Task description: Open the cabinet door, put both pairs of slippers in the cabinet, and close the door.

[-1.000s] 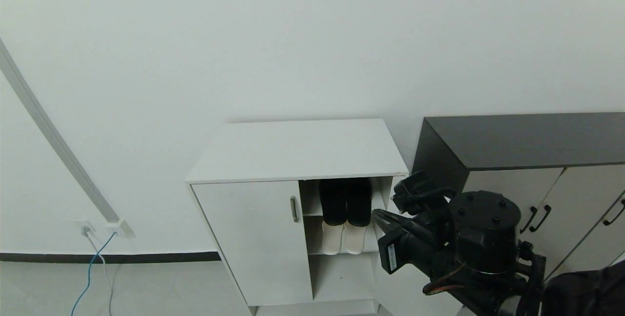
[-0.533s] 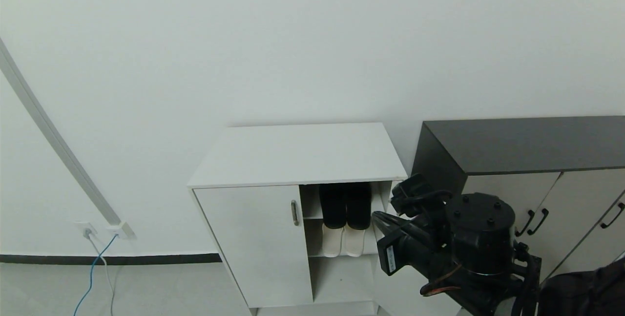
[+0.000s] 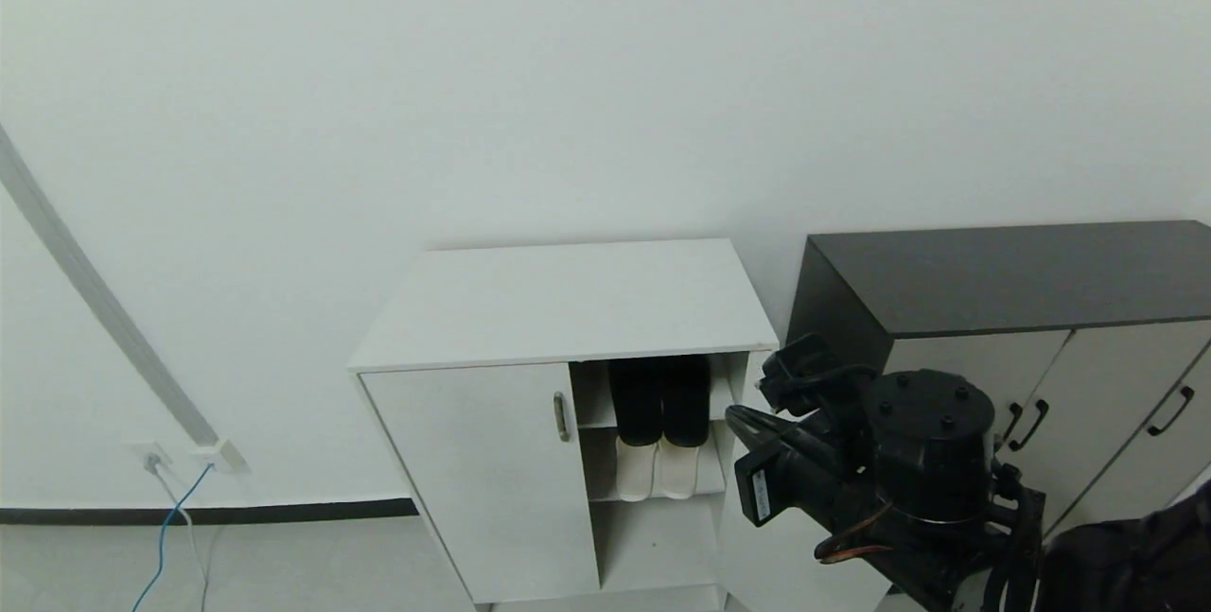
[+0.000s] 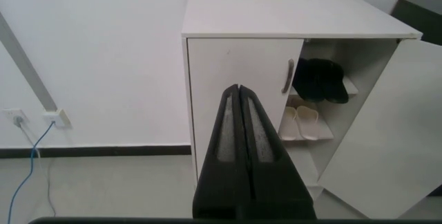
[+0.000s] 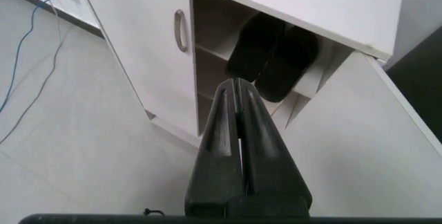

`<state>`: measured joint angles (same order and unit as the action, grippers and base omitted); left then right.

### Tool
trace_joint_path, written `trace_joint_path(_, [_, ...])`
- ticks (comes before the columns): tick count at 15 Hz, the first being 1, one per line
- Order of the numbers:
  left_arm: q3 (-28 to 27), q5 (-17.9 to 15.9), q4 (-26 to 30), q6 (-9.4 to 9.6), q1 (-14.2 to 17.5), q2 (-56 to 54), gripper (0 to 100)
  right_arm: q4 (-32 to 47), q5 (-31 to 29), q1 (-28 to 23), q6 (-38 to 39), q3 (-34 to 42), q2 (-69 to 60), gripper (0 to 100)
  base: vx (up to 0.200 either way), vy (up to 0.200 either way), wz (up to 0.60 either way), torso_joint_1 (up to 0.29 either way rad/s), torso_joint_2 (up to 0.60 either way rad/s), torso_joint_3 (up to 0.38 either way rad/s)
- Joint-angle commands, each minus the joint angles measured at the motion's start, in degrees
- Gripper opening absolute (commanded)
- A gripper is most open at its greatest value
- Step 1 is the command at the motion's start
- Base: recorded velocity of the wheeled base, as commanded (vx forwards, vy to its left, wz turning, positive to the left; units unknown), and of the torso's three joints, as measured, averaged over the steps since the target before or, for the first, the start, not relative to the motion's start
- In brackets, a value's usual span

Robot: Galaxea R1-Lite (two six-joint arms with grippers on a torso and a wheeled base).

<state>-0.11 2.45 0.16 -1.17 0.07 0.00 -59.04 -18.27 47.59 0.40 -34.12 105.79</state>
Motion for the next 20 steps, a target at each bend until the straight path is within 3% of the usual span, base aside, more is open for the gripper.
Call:
trace_joint_path(1, [0.02,0.01,0.02,0.03,0.01,0.09,0,-0.99,0.08,-1.27,-0.05,-0.07,0.73,0,0.000,0.000,0.00,0.000,0.00,0.000])
trace_joint_path(8, [0.02,0.01,0.02,-0.06,0.01,0.09,0,-2.04,0.08,-2.15,-0.14,0.02,2.05,0,0.000,0.000,0.00,0.000,0.00,0.000])
trace_joint_path(12, [0.02,0.01,0.02,-0.06,0.01,0.09,0,-2.04,0.17,-2.86,-0.14,-0.07,2.49,0,-0.200,0.000,0.00,0.002,0.00,-0.001])
trace_joint_path(17, [0.02,0.01,0.02,-0.06,0.01,0.09,0,-2.04,0.17,-3.30,-1.19,0.02,2.93,0,0.000,0.000,0.00,0.000,0.00,0.000])
trace_joint_path(20, [0.02,0.01,0.02,-0.06,0.01,0.09,0,-2.13,0.17,-4.70,-1.19,-0.42,3.99,0,0.000,0.000,-0.60,0.001,0.00,0.002])
